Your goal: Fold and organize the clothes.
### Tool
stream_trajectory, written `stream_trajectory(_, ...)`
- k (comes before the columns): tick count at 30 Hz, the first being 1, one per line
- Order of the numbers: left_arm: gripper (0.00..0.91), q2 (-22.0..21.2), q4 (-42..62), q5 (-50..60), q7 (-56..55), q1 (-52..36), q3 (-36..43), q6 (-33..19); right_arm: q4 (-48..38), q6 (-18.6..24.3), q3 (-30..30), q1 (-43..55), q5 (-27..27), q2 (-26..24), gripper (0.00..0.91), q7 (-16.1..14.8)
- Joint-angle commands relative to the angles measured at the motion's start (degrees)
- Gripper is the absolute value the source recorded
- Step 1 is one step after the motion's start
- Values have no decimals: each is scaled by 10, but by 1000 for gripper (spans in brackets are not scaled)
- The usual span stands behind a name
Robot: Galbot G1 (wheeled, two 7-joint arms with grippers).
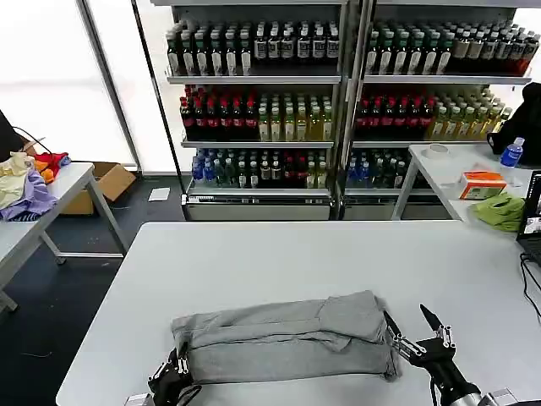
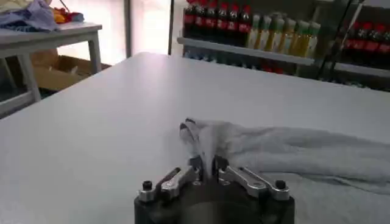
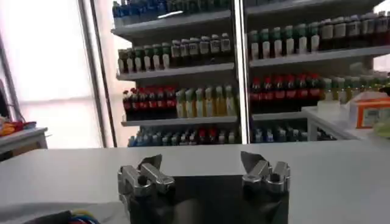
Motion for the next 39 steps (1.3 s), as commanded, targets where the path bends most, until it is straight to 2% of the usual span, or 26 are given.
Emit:
stream_trajectory(1,10,-6,-22,-63,-8,-14,-35,-10,2,0,2,-1,6,0,907,0)
stream_trajectory(8,10,41,-29,-167,1,-51,-156,11,6,-7,3,4,15,-5,907,2)
stream_trajectory(11,10,81,5,-184,26,-69,-222,17,7,-8,4,5,18,-7,907,3)
stream_trajectory(16,10,177,64,-201,89,-83,-315,39,7,-9,8,4,23,-12,907,3)
stream_trajectory(23,10,279,105,-214,129,-104,-365,78,10,-9,4,5,24,-10,907,4)
stream_trajectory(27,10,296,73,-231,119,-114,-348,94,12,-8,3,2,24,-8,907,5)
stream_trajectory(31,10,276,-21,-240,72,-138,-281,91,13,-7,1,0,22,-5,907,5)
stream_trajectory(33,10,258,-70,-239,58,-144,-225,94,13,-7,-1,-1,21,-2,907,5)
stream_trajectory(35,10,247,-102,-235,40,-156,-134,91,14,-7,-1,-5,18,-1,907,5)
stream_trajectory(39,10,250,-109,-233,12,-176,-35,80,19,-6,4,-12,18,-2,907,5)
